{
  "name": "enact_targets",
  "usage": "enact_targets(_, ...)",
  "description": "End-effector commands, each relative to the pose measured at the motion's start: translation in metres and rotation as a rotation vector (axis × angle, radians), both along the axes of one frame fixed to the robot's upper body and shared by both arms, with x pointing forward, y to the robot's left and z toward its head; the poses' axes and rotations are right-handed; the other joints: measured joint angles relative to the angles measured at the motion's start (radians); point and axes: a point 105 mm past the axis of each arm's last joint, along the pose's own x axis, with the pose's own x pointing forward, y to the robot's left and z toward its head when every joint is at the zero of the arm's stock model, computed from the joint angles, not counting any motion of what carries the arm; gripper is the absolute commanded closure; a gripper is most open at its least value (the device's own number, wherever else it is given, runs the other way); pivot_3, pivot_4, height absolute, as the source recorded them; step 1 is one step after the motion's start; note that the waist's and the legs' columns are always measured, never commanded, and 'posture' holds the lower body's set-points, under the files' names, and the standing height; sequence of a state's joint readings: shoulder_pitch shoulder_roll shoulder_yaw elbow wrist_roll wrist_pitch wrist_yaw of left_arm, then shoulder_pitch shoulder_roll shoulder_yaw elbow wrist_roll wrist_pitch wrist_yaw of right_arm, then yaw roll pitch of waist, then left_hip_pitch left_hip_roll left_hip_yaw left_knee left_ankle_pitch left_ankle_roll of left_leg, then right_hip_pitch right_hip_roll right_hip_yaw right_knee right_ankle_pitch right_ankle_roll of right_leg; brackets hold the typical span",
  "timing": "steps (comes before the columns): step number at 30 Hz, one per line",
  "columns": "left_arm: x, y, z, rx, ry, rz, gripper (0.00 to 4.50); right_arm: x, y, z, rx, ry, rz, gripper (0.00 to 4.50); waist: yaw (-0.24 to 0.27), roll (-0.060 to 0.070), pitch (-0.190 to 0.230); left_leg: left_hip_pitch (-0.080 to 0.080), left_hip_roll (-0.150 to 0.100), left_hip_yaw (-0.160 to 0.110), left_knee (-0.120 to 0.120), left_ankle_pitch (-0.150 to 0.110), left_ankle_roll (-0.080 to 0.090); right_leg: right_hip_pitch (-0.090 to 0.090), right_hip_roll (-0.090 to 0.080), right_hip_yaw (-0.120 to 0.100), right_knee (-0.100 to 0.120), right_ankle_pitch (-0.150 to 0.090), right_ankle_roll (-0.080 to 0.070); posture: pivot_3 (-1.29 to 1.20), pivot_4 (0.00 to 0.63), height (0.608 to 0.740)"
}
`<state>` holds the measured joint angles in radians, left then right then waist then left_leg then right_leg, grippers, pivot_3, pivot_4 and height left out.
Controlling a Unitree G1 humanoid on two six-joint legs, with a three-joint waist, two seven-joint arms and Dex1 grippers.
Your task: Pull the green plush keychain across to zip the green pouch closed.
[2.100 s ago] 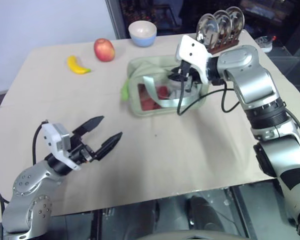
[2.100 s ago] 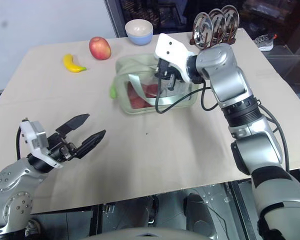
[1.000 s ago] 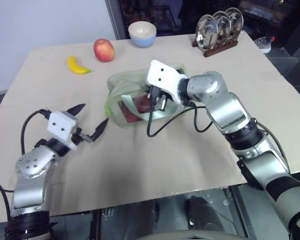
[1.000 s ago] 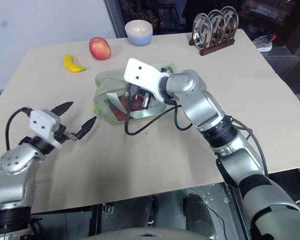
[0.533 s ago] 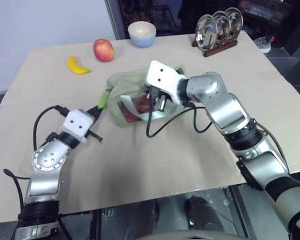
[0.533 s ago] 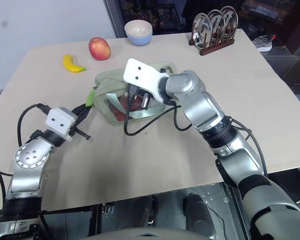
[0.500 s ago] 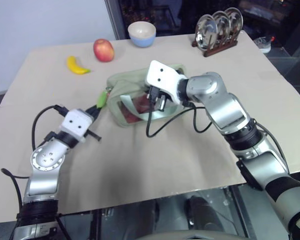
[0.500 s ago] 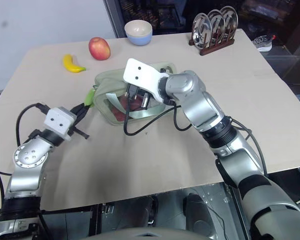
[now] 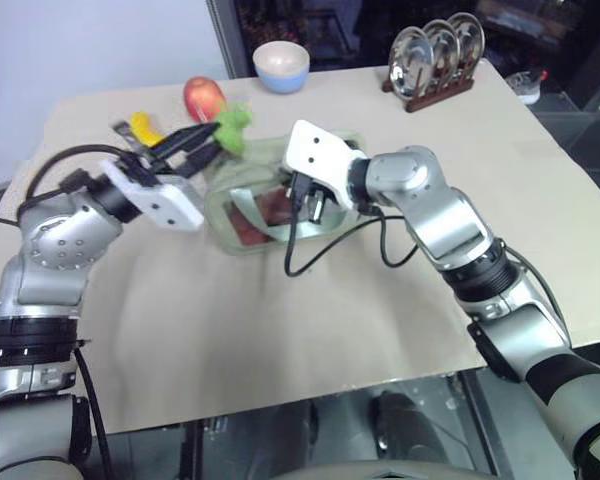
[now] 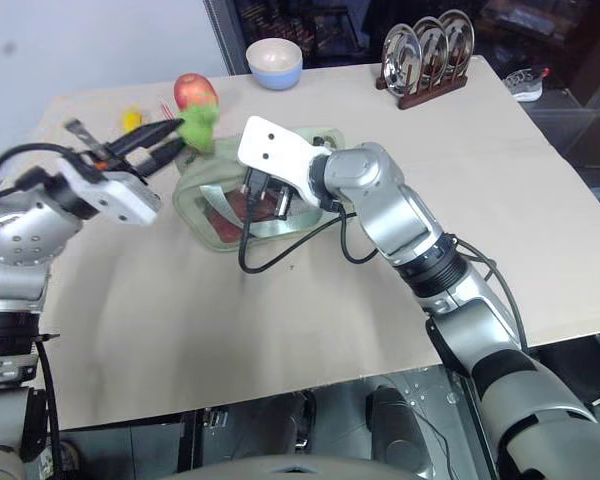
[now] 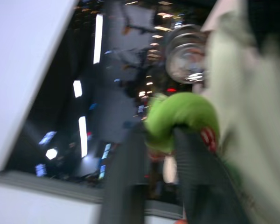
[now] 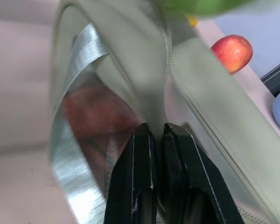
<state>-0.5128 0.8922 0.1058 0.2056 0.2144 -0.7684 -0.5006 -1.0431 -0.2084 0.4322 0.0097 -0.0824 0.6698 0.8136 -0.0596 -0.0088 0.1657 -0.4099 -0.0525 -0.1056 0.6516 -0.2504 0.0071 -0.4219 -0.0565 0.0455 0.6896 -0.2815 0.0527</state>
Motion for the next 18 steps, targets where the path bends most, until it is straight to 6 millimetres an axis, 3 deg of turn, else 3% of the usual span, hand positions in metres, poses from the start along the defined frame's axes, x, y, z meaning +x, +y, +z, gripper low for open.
enact_targets(1, 0.003, 0.017, 0.013, -0.088, 0.037, 0.034, 2.28, -0.006, 0.004, 0.013, 0.037, -0.041, 0.021, 4.5, -0.009, 0.0, 0.0, -0.004, 0.0, 0.0, 0.002, 0.0, -0.001, -0.004, 0.0, 0.0, 0.003, 0.0, 0.0, 0.0, 0.15, 0.74)
enact_targets(6, -0.006, 0.054, 0.011, -0.543, 0.332, 0.001, 2.28, -0.006, 0.004, 0.012, 0.042, -0.037, 0.015, 4.5, -0.032, 0.0, 0.0, -0.006, -0.001, 0.001, 0.003, 0.001, -0.001, -0.008, -0.003, 0.0, 0.006, 0.0, 0.0, 0.0, 0.15, 0.74)
enact_targets(10, -0.037, 0.079, -0.026, -0.876, 0.718, -0.088, 2.28, -0.006, 0.004, 0.013, 0.046, -0.039, 0.017, 4.5, -0.048, 0.0, 0.0, -0.005, -0.001, 0.001, 0.003, 0.001, -0.001, -0.009, -0.003, 0.001, 0.007, 0.0, 0.0, 0.0, 0.15, 0.74)
enact_targets(13, -0.059, 0.073, -0.06, -0.994, 0.928, -0.114, 2.28, -0.005, 0.004, 0.013, 0.045, -0.042, 0.019, 4.5, -0.053, 0.0, 0.0, -0.005, -0.001, 0.0, 0.002, 0.001, -0.001, -0.008, -0.004, 0.0, 0.006, 0.0, 0.0, 0.0, 0.15, 0.74)
enact_targets(18, -0.063, 0.05, -0.089, -1.044, 1.038, -0.087, 2.28, -0.006, 0.005, 0.013, 0.041, -0.042, 0.023, 4.5, -0.011, -0.002, -0.001, -0.005, -0.001, -0.004, 0.003, 0.002, -0.003, -0.007, -0.005, -0.004, 0.007, 0.001, -0.001, 0.0, 0.15, 0.74)
